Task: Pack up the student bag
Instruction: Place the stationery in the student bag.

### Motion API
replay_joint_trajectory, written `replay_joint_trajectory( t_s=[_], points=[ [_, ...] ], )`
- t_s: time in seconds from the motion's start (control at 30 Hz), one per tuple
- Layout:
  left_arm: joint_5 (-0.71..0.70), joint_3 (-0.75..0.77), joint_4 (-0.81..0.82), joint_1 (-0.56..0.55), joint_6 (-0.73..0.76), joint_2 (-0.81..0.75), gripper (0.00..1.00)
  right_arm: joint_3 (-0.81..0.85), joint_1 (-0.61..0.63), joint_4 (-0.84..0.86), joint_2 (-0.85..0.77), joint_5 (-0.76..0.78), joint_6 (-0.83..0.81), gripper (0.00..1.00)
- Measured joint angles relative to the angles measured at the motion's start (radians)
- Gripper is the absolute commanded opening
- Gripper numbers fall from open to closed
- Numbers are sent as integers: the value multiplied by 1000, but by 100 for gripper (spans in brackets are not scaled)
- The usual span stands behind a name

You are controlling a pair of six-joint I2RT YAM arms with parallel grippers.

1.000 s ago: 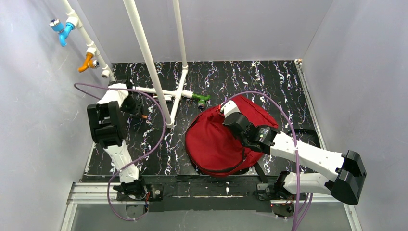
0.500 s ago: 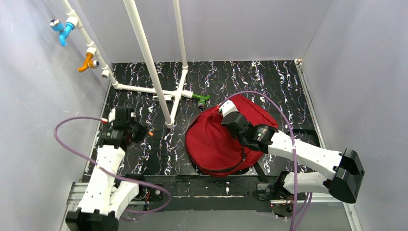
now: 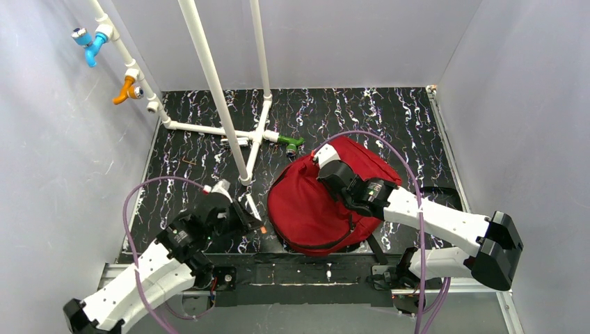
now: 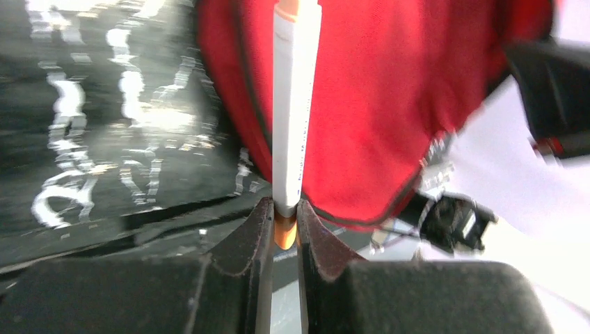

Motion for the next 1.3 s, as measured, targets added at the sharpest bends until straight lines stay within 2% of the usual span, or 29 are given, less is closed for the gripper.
replay_joint_trajectory(
  t_s=[0.1, 0.2, 0.3, 0.33, 0.5, 0.77, 1.13, 1.3],
  points=[
    [-76, -16, 135, -198, -23, -24, 0, 1, 0, 0, 4, -4, 4, 1],
    [-120, -13, 285, -314, -12, 65, 0, 5, 0, -2, 9, -5, 7, 1],
    [-110, 27, 442, -375, 27, 277, 0, 5, 0, -2, 9, -5, 8, 1],
    [-83, 64, 511, -384, 44, 398, 0, 5, 0, -2, 9, -5, 9, 1],
    [9, 183, 667, -395, 89, 663, 0, 7, 0, -4, 9, -4, 12, 1],
    [113, 319, 858, -394, 74, 895, 0, 13, -1, -2, -54, -18, 35, 1],
    [253, 396, 903, -310, -55, 1032, 0, 2, -2, -1, -106, -40, 60, 1],
    [325, 419, 912, -253, -89, 1054, 4, 1, -2, 0, -126, -40, 63, 1]
  ],
)
